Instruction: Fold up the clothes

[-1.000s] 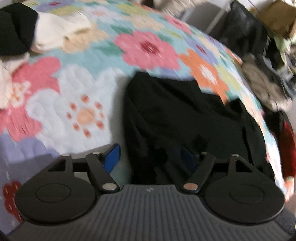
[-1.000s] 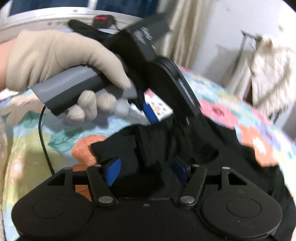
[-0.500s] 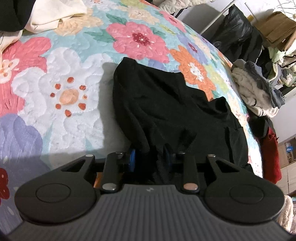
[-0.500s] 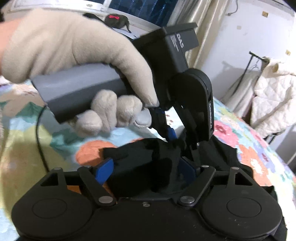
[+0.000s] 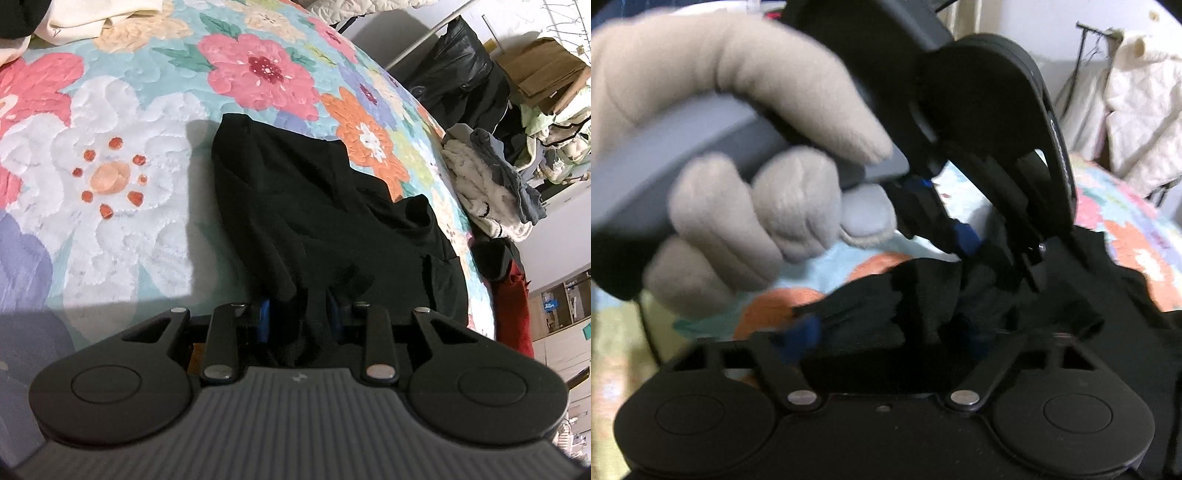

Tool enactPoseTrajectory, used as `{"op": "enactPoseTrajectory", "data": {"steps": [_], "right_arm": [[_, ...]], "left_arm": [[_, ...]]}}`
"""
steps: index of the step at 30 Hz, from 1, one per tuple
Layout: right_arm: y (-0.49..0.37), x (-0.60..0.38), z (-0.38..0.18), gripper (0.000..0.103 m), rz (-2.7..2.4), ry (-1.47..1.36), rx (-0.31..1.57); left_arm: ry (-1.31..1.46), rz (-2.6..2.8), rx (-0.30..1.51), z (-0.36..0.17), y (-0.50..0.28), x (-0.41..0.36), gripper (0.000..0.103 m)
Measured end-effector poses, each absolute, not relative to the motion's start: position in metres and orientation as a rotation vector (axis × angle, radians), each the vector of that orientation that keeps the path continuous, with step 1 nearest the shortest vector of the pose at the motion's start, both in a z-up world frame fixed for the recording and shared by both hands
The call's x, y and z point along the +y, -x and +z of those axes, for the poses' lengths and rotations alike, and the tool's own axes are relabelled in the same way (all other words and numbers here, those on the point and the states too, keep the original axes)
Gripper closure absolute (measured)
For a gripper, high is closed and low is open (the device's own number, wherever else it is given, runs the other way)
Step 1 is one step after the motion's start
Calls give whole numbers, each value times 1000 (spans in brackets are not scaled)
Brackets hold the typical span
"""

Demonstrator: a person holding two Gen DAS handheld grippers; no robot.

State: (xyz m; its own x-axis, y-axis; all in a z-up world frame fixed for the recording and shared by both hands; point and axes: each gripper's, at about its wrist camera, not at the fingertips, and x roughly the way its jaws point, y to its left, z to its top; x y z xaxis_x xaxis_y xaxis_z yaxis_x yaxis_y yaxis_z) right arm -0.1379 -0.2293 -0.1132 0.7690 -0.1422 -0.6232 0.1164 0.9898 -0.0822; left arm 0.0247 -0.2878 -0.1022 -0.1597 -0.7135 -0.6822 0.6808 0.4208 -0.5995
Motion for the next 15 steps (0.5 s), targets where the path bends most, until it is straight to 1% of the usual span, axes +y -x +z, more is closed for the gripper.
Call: {"op": "enactPoseTrajectory", "data": {"steps": [1,2,3,7,9,12,15], "right_arm": [[140,-232,-111,67,-137,31,673],[143,-233,-109,84,-148,51,670],[146,-235,-107,91,-157,63,665],[168,-252,-90,92,-159,-4,631],[184,-262,-78,92,-167,-19,616],[210,-289,-58,92,-168,-103,599],[246,-325,-40,92,-169,-237,585]], "left_arm": [[36,-1228,1220,-103,-25,-288,74],[42,-1235,1216,-103,-26,-289,74],[53,-1240,1213,-104,-27,-289,74],[122,-1277,1188,-101,-25,-290,74],[172,-1317,1178,-94,-18,-296,82],[209,-1386,1139,-74,4,-315,82],[165,-1481,1093,-49,43,-347,82]]}}
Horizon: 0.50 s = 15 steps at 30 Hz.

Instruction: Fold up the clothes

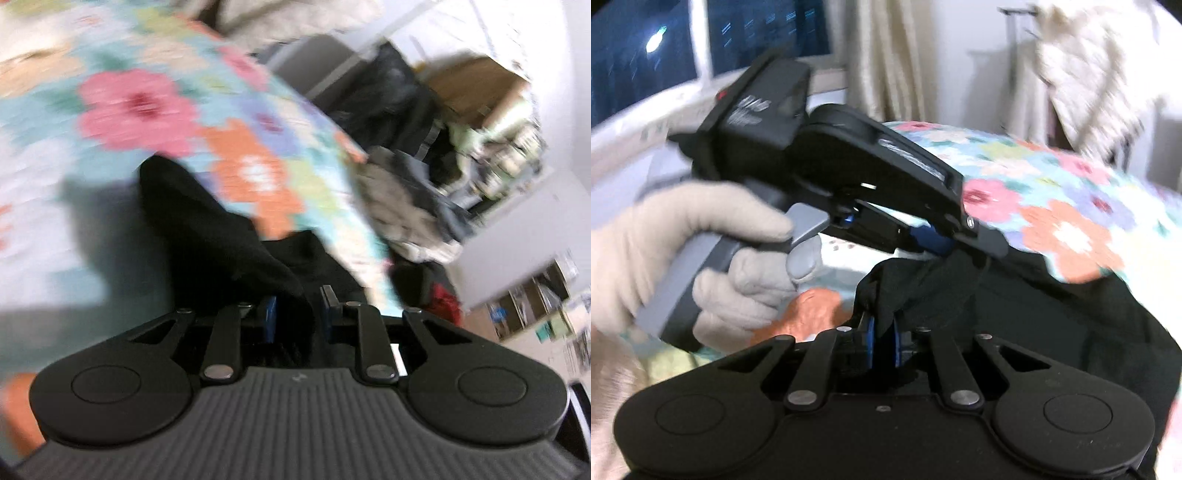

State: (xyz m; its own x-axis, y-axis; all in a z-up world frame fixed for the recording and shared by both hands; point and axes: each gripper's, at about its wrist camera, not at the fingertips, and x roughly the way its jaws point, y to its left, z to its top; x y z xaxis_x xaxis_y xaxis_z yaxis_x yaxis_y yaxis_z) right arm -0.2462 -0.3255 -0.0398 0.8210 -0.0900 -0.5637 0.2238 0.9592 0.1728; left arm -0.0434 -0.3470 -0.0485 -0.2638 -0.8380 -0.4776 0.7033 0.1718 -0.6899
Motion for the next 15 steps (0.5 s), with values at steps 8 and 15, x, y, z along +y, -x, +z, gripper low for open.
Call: {"op": "enactPoseTrajectory", "data": {"steps": [8,15], "right_arm": [[352,-406,-76,92,-260,-563,600],[371,-424,-98,87,-272,-746,549]], "left_arm": [[-170,-1581,1084,-65,177,-449,81],[-137,-1526,1086,-62,169,-437,60]]}}
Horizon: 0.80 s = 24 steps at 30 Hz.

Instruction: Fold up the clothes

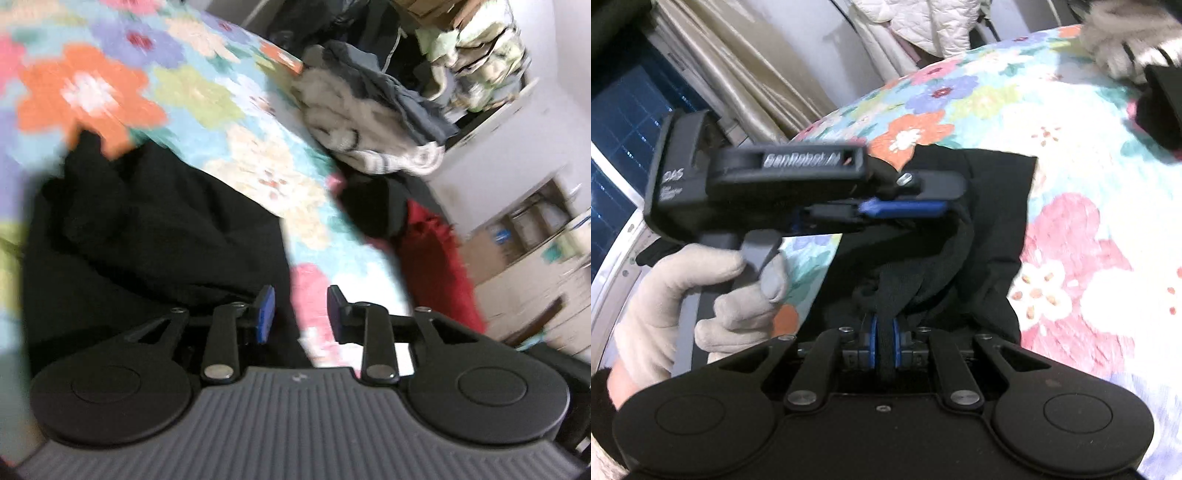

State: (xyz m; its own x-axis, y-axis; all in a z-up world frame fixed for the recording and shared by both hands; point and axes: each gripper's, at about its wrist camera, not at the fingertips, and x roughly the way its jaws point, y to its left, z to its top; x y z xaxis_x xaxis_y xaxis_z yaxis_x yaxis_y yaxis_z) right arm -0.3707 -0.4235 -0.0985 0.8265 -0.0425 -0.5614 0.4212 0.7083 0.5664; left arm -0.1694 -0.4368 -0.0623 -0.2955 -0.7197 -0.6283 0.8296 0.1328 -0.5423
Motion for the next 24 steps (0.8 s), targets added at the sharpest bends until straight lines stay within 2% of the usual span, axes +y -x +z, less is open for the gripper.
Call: {"op": "enactPoseTrajectory", "data": {"steps": [1,2,3,5,8,9,13,17,19,20,21,24], "right_arm": [[368,-424,-97,86,-271,-747,547],[365,-425,-95,81,-270,-750,547],[362,-428,-95,70,-272,-763,550],[361,-444,-100,64,-278,-795,558],[366,-439,-96,54,-282,-810,559],[371,-435,-94,47,-286,-816,557],[362,-449,-101,45,-337,-834,558],[352,-441,-102,44,-412,-756,587],[344,-429,-100,45,-422,-648,602],[344,-419,-97,53,-420,-576,601],[343,-410,-95,76,-420,-512,600],[351,-408,-88,89,-396,-571,537]], "left_arm": [[-176,-1500,1058,-56,167,-427,56],[-203,-1483,1038,-51,165,-418,53],[-227,-1470,1021,-46,162,-408,51],[-248,-1451,999,-45,157,-385,47],[-255,-1420,986,-53,151,-349,46],[-260,-1403,985,-57,153,-341,46],[-367,-1352,930,-69,176,-323,46],[-531,-1283,844,-81,196,-339,45],[-488,-1282,884,-85,190,-343,45],[-470,-1285,894,-86,188,-344,45],[-466,-1287,891,-86,187,-344,46],[-443,-1302,857,-79,188,-339,45]]}}
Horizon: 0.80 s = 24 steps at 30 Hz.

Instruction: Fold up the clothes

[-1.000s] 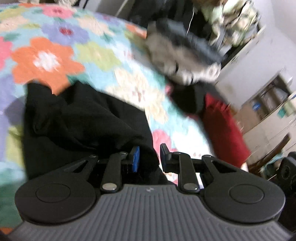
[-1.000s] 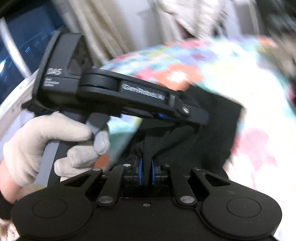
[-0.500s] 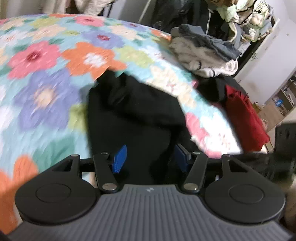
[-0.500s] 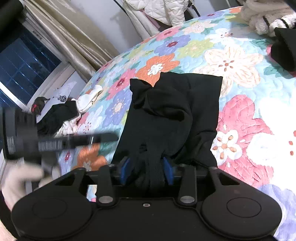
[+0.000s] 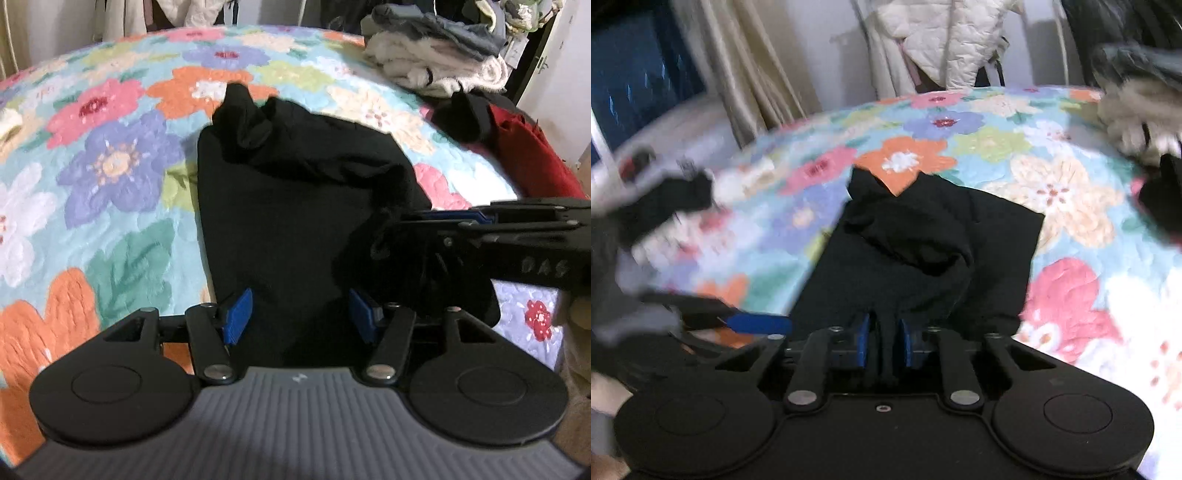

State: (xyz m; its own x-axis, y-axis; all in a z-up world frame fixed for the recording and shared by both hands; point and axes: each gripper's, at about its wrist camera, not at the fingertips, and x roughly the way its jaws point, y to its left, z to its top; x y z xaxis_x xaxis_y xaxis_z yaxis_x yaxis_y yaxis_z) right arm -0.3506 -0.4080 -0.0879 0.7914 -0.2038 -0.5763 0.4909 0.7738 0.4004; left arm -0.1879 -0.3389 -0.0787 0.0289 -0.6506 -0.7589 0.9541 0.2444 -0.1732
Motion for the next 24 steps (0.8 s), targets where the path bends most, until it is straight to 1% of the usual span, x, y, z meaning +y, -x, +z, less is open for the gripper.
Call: {"op": "enactPoseTrajectory", "data": {"steps": [1,3,7,8,9,10,11,12,13,15,16,17,18,19,20,21,22,24], "right_arm": [[360,-410,-84,92,-378,-614,500],[381,-416,-81,92,-368,-679,467],[403,-453,-105,91,-505,-821,538],[405,-461,-110,89,-534,-866,538],[408,-467,-113,85,-550,-909,531],[408,-471,-112,84,-520,-946,498],[407,-473,-110,79,-491,-974,472],[403,-471,-108,64,-466,-968,469],[400,-469,-105,55,-441,-962,466],[393,-465,-100,54,-399,-946,463],[389,-463,-99,54,-401,-927,480],[386,-463,-100,54,-402,-923,495],[385,-465,-102,54,-398,-938,499],[384,-467,-104,53,-390,-964,496],[384,-470,-106,49,-379,-998,490],[385,-474,-109,42,-360,-1040,479],[387,-477,-114,39,-339,-1086,467],[384,-479,-121,39,-332,-1135,466]], "left_arm": [[-420,-1316,852,-76,188,-336,45],[-359,-1361,836,-70,187,-331,45],[-305,-1465,821,-65,193,-333,45],[-302,-1487,828,-67,195,-336,45],[-304,-1511,837,-71,199,-340,44],[-308,-1528,845,-74,203,-343,43],[-314,-1538,852,-77,207,-347,41],[-319,-1543,859,-81,212,-350,41],[-317,-1548,868,-85,216,-353,41],[-280,-1579,887,-92,222,-356,47],[-256,-1601,887,-93,225,-357,55],[-243,-1623,878,-94,229,-357,70],[-243,-1642,862,-93,234,-358,73],[-255,-1656,837,-91,240,-359,73],[-275,-1663,813,-91,246,-359,73],[-299,-1661,796,-92,251,-360,73],[-324,-1655,783,-93,255,-361,73],[-352,-1650,770,-97,261,-363,73]]}}
